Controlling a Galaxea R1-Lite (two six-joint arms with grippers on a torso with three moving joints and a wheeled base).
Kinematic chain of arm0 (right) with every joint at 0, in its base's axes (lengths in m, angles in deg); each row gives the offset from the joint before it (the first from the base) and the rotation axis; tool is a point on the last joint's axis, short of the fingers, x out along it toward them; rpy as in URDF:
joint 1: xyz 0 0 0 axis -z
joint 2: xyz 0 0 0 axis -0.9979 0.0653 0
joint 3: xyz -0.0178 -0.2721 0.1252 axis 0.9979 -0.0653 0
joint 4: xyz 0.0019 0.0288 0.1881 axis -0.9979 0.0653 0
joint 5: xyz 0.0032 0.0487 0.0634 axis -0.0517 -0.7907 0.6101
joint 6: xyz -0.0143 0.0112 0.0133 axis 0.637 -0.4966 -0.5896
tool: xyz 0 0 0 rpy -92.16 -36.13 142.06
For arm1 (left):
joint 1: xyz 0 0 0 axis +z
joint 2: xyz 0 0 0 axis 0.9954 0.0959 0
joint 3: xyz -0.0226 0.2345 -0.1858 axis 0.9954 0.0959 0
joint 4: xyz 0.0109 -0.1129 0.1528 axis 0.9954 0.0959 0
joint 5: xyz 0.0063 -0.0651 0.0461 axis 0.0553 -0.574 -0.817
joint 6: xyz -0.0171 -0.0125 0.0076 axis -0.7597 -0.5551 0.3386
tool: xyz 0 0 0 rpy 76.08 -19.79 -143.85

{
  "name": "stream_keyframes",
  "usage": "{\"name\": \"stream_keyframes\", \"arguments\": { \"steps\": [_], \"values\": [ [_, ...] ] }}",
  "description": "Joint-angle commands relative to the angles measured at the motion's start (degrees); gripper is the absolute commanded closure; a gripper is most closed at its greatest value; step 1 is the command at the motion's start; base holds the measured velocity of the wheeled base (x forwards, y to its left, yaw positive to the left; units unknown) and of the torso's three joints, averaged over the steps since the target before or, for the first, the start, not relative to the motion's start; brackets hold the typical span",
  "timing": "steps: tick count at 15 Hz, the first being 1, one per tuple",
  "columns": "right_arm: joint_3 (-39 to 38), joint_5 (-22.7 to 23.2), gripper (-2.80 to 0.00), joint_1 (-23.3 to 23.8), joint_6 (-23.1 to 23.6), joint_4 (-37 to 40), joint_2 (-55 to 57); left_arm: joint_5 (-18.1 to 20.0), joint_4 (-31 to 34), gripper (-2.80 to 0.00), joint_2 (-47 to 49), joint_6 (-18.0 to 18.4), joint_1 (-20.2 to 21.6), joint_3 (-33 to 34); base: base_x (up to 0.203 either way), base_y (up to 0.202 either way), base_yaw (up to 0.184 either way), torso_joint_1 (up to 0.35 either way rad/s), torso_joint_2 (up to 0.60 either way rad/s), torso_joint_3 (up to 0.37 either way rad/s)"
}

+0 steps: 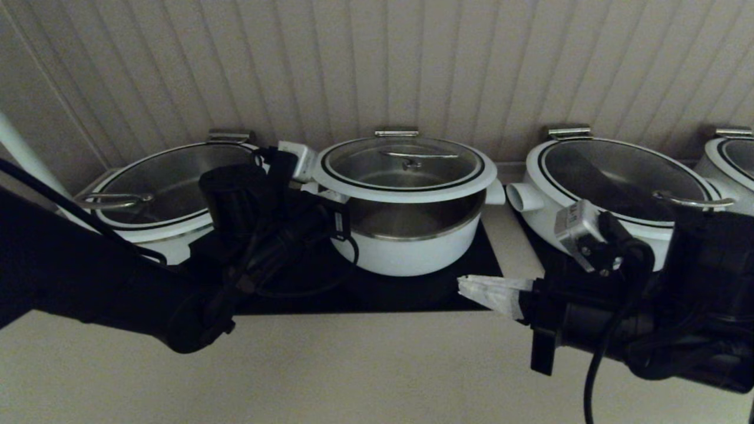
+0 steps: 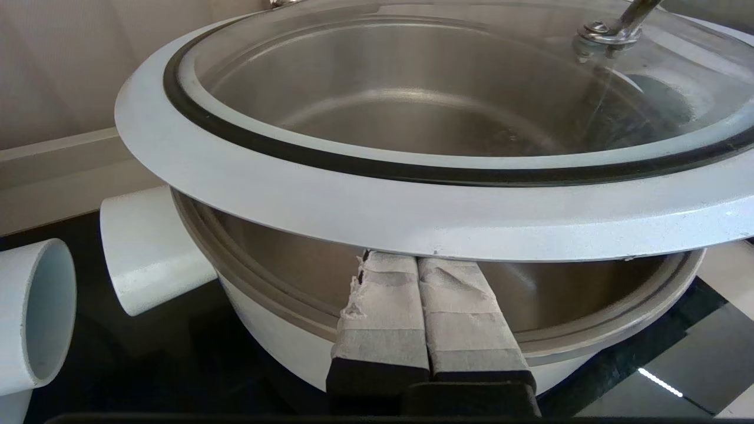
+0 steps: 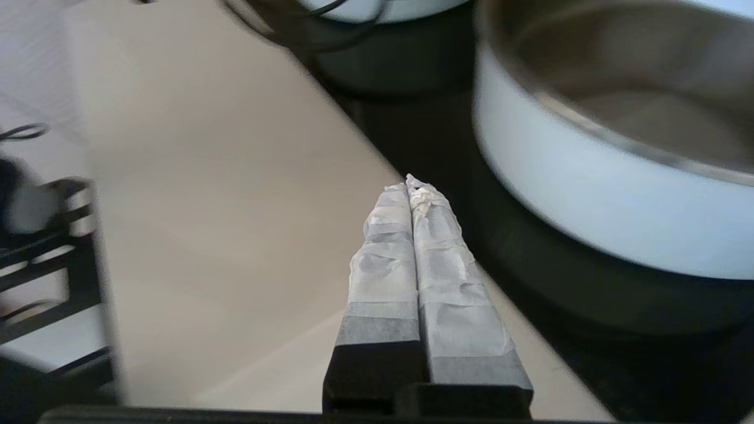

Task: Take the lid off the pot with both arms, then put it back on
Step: Hold the pot lid with the left arm

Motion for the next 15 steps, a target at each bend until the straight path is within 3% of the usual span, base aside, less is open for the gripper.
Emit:
{"name": "stream_keyframes", "arguments": {
  "steps": [1, 3, 15],
  "values": [
    [-1.97, -1.41, 0.00, 1.39, 0.07, -8.71, 4.72, -0.02, -0.35, 0.00, -0.17, -0.07, 0.28, 0.10, 0.000, 0.000, 0.000, 0.000, 0.00, 0.000],
    [-1.28, -4.50, 0.00, 2.43, 0.02, -11.40, 6.44, -0.02, -0.44, 0.00, -0.17, -0.07, 0.63, 0.10, 0.000, 0.000, 0.000, 0.000, 0.00, 0.000],
    [4.39, -4.63, 0.00, 8.45, 0.42, -11.58, 12.02, -0.02, -0.52, 0.00, -0.17, 0.11, 0.63, 0.27, 0.000, 0.000, 0.000, 0.000, 0.00, 0.000]
  ]
}}
